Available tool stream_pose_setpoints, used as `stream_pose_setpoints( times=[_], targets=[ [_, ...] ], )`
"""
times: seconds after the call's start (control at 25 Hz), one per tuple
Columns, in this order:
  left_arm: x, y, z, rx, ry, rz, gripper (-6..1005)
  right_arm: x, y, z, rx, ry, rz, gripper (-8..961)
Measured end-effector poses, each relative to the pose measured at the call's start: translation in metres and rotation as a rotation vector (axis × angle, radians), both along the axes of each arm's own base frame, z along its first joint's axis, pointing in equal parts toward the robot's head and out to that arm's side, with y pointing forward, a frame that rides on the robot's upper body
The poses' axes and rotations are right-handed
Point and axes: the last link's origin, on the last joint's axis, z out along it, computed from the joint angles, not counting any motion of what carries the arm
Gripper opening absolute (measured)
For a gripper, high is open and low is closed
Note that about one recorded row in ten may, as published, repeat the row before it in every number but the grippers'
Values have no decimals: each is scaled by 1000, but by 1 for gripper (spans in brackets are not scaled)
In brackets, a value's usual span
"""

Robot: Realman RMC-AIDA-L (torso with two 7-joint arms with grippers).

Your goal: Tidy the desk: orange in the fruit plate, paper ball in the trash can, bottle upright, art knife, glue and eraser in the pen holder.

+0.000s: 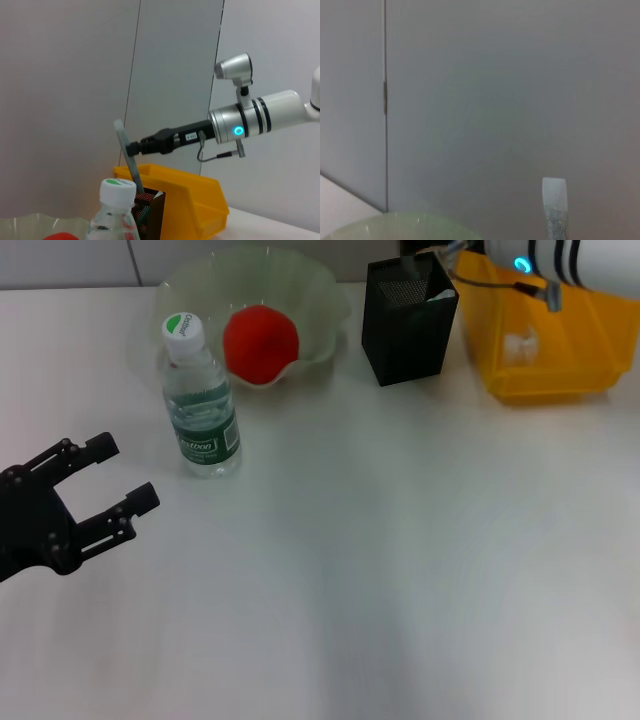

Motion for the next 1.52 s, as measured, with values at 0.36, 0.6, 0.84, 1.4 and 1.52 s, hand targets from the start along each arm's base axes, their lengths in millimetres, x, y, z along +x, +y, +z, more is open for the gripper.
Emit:
stream_pose_setpoints(
  times=[0.36, 0.6, 0.84, 1.4, 1.52],
  targets=[
    [-1, 2, 2, 16, 2, 1, 785, 12, -4, -14, -41, -25, -29, 142],
    [-2, 2, 6, 21, -2, 6, 785, 13, -16, -13, -124, -15, -10, 273],
    [4, 0, 10, -78, -11, -42, 785, 20, -61, 20, -331, 60, 158, 522],
    [25, 11, 0, -451, 62, -104, 785, 91, -158, 53, -638, 188, 407, 684],
    [29, 17, -1, -485, 81, -108, 785, 105, -175, 52, -694, 221, 404, 684]
  ],
)
